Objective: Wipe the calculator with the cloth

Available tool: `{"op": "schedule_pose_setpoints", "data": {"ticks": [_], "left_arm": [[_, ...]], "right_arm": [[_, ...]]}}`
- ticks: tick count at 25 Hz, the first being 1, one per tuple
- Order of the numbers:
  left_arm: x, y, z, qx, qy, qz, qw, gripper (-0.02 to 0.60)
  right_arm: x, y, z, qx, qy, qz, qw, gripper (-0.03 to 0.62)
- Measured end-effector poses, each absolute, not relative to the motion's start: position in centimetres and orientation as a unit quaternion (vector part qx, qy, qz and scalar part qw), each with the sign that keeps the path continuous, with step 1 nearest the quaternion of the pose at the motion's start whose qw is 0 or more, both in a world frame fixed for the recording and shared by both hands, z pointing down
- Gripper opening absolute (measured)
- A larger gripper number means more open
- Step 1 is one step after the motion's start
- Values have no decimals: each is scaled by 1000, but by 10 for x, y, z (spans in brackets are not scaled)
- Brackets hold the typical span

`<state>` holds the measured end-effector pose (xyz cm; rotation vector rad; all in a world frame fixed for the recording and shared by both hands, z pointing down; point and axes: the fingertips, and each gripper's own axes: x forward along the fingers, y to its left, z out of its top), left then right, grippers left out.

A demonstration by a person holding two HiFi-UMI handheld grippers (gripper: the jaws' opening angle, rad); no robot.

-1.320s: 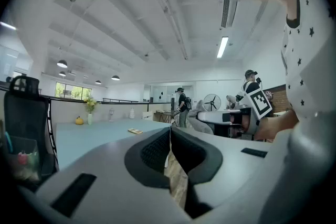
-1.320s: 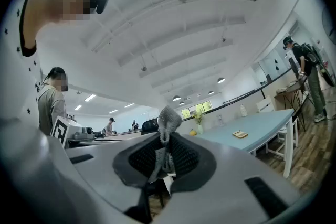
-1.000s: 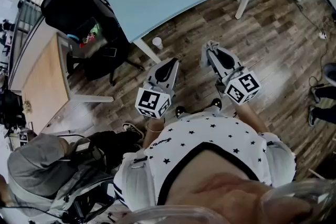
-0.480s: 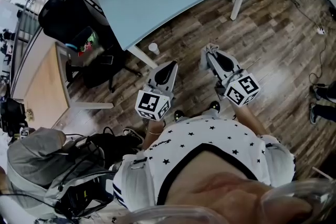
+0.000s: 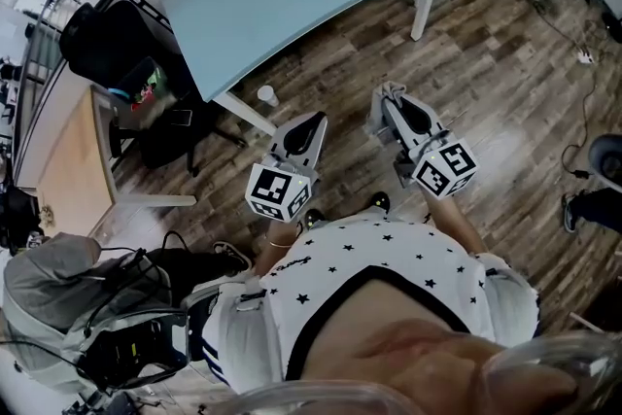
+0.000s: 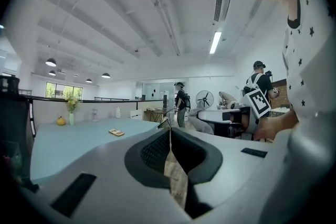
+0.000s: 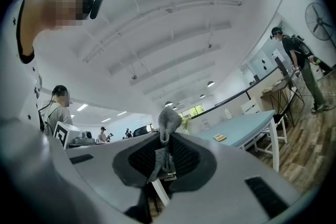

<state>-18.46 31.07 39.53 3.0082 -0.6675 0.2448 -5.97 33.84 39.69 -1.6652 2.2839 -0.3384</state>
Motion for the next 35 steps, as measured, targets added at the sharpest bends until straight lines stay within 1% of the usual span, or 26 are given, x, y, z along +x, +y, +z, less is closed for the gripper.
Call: {"op": "schedule_pose_setpoints", "data": {"ticks": [4,10,17,28,35], "left_arm": [[-166,317,395,974,-214,77,18,31],[-163,319,401,970,-228,81,35,31],[-149,307,404,972,-221,76,36,31],[-90,256,399,984,-166,63,32,31],[-70,220,405,986,-148,63,35,31]], "right_arm": [[-41,341,398,-577,795,-115,151,46],[-34,342,397,-569,799,-118,156,46],[-21,334,400,-572,795,-123,158,46],[25,302,396,-609,768,-119,160,48],[47,272,400,-628,753,-120,156,48]]}}
